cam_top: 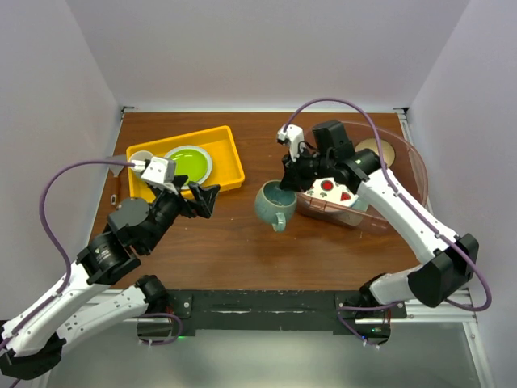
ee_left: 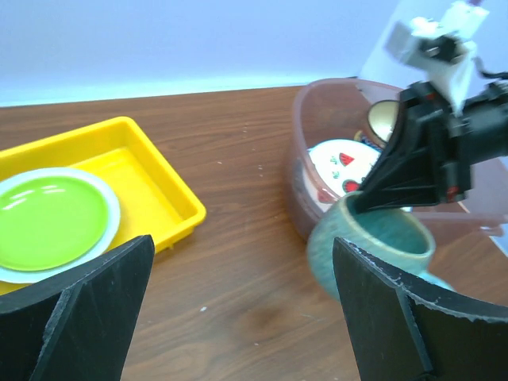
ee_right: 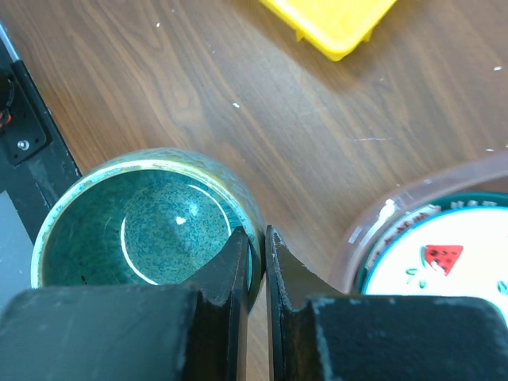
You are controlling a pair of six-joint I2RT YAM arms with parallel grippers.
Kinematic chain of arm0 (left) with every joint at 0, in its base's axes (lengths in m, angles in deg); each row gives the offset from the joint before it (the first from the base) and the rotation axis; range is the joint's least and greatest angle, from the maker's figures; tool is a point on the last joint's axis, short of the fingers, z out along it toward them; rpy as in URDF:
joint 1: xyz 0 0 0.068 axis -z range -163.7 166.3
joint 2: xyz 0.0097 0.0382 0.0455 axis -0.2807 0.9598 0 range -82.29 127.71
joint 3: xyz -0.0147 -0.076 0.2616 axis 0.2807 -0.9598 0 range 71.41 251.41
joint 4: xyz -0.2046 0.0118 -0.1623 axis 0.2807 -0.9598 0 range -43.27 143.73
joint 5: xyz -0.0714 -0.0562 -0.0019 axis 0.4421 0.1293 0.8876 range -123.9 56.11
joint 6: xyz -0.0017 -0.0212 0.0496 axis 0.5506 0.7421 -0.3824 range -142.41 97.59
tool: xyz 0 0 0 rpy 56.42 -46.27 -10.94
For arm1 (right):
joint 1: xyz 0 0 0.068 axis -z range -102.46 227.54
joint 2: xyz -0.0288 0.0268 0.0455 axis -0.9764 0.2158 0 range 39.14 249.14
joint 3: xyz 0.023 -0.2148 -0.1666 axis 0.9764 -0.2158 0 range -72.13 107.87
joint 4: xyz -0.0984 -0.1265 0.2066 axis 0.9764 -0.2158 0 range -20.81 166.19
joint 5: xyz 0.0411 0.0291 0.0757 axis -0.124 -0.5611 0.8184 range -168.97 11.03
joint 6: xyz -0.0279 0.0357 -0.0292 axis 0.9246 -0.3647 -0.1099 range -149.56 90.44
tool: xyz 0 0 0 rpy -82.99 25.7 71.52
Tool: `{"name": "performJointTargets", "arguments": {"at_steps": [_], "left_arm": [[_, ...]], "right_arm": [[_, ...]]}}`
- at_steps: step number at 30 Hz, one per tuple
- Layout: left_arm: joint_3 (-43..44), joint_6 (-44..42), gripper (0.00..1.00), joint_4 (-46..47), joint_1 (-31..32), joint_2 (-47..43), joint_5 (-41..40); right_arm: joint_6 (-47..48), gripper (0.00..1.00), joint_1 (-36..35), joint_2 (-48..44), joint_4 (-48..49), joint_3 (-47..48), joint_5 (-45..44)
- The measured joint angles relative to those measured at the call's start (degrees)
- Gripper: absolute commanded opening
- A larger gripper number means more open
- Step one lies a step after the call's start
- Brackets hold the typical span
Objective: Place the mixed dishes into the plastic bin
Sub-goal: Place the cup in the plastic bin.
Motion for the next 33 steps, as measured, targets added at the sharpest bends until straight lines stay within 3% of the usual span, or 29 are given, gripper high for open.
{"name": "performJointTargets", "arguments": {"at_steps": [12, 33], "left_arm": [[-1.44, -5.01, 1.00, -0.72, 0.00, -1.99, -4.63], [-15.10, -10.12, 1.00, 1.70, 0.00, -3.06, -8.17]], "right_arm": [[2.34, 0.00, 9.86, -5.64, -2.89, 0.00, 3.89], [3.48, 0.00, 25.92, -7.96, -5.64, 1.99, 3.67]]}}
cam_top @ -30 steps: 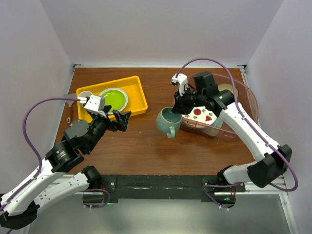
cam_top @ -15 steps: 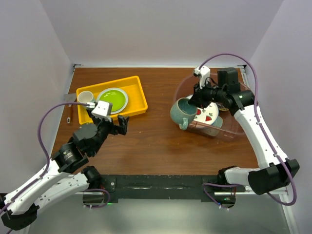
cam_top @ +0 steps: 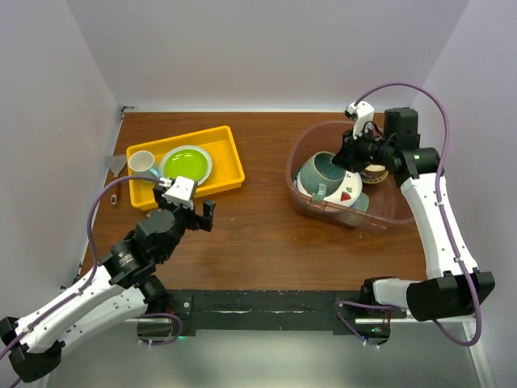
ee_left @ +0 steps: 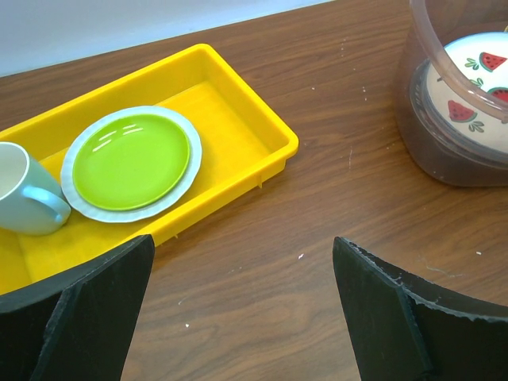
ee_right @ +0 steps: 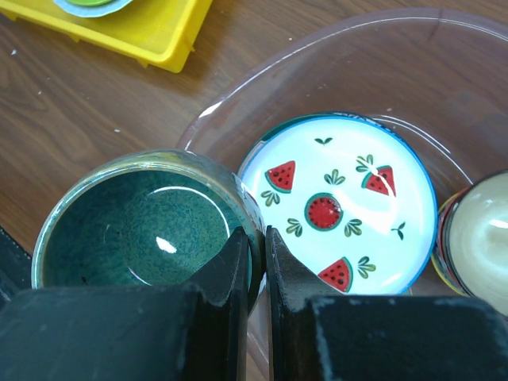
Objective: Place the mixed dishes into the plastic bin
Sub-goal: Place the cup in the plastic bin.
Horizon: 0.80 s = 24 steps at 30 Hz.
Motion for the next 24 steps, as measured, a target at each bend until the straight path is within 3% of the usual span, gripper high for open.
{"name": "performJointTargets", "arguments": {"at_steps": [24], "left_arm": [[-0.52, -0.02, 1.00, 0.57, 0.00, -1.20, 0.02]], "right_arm": [[3.26, 0.00, 5.05, 3.23, 0.76, -0.90, -16.65]]}}
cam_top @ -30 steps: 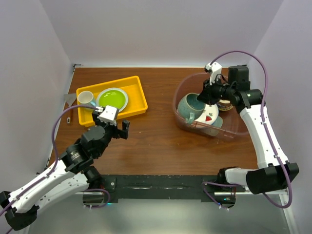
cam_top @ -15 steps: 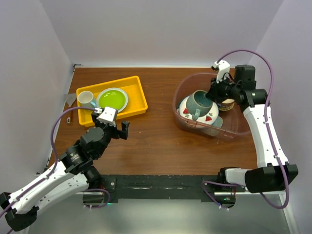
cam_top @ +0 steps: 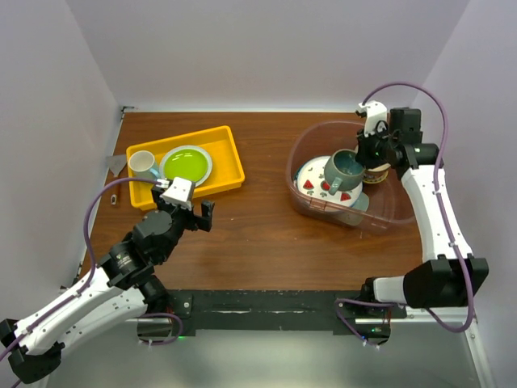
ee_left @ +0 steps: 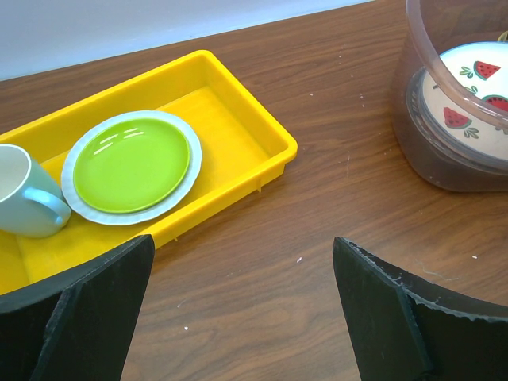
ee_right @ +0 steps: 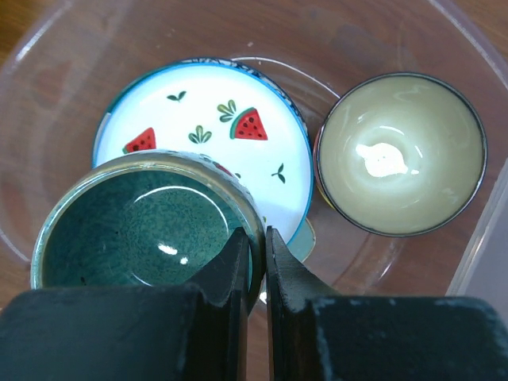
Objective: Place the mixed dishes into the plastic bin
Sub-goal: Place the cup in the plastic bin.
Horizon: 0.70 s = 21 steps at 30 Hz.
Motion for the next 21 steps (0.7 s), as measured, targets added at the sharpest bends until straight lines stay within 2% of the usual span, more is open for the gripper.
{"name": "performJointTargets", "arguments": {"at_steps": [12, 21], "left_arm": [[-0.02, 0.00, 1.00, 0.00, -0.13, 0.35, 0.07], [-0.02, 0.00, 1.00, 0.00, -0.87, 0.90, 0.63]], "right_arm": [[2.34, 0.00, -0.96, 7.98, 2.54, -0.22, -4.31], [3.65, 0.00, -5.38, 8.46, 5.20, -1.11, -8.44]]}}
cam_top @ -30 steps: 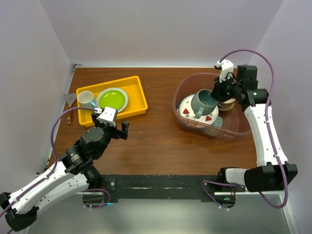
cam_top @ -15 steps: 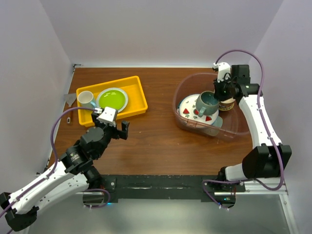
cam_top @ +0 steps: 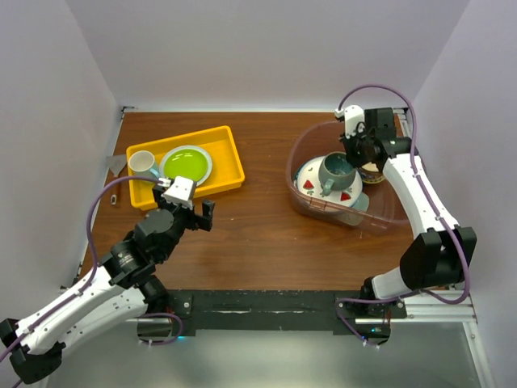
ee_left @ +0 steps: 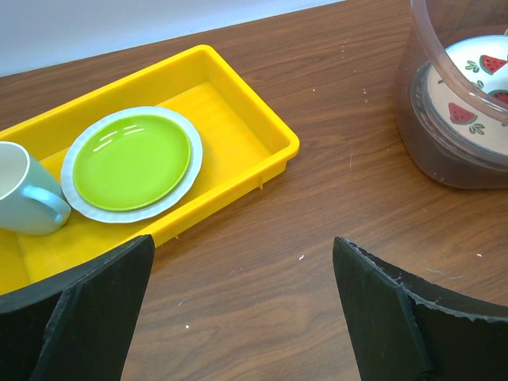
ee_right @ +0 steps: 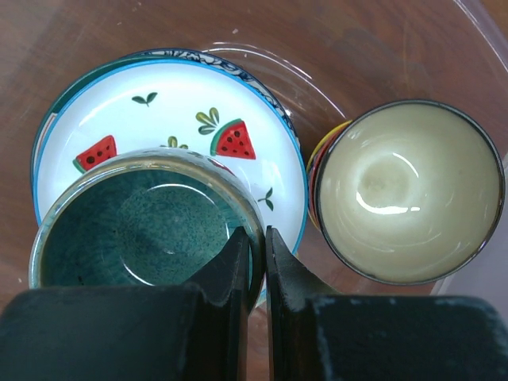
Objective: Place the mixed dishes into the plastic bin
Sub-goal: Place the cup in the plastic bin.
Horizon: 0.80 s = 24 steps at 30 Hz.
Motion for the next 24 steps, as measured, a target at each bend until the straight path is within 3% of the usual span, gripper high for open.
{"name": "performJointTargets", "arguments": {"at_steps": [11, 24], "left_arm": [[0.00, -0.39, 1.00, 0.04, -0.37, 0.63, 0.81], [0.00, -0.42, 1.00, 0.09, -0.74, 0.92, 1.09]], "right_arm": [[1.66, 0.00, -3.21, 0.28, 2.84, -2.47, -4.50], [2.69, 0.10, -4.83, 0.87, 4.87, -4.52, -6.34]]}}
